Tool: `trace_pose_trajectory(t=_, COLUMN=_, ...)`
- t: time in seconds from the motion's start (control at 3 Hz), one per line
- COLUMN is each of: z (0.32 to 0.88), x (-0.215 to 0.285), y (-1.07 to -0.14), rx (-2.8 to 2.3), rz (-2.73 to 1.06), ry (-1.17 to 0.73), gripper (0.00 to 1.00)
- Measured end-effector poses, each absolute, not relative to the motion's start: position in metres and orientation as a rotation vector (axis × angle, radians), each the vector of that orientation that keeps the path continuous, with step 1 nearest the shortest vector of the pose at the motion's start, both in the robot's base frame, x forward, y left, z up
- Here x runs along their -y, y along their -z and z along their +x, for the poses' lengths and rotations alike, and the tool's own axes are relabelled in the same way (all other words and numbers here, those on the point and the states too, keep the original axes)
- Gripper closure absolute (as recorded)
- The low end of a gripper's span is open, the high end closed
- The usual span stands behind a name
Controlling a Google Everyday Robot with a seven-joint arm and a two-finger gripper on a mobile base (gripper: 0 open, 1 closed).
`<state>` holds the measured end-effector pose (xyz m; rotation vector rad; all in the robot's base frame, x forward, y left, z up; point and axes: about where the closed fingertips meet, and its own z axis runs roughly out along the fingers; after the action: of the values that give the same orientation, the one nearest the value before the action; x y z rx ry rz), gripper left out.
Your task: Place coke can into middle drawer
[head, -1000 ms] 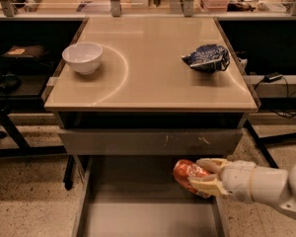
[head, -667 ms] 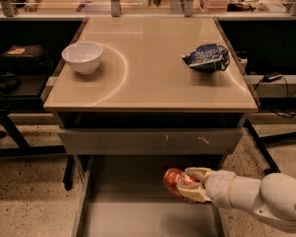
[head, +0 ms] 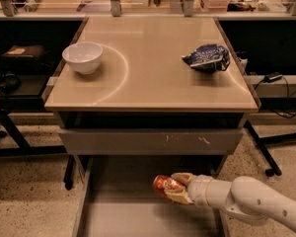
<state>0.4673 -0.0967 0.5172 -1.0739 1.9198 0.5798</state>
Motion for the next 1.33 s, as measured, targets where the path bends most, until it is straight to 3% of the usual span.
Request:
trace_pose_trajectory(t=0.67, z=0.466, x=0.093, y=-0.498, rx=-1.930, rz=-1.090, ry=-0.559, gripper=1.00)
trace_pose_trajectory(t=1.33, z=0.471, x=0.107, y=-0.402, rx=-1.932, rz=-1.143, ry=-0.436, gripper=1.00)
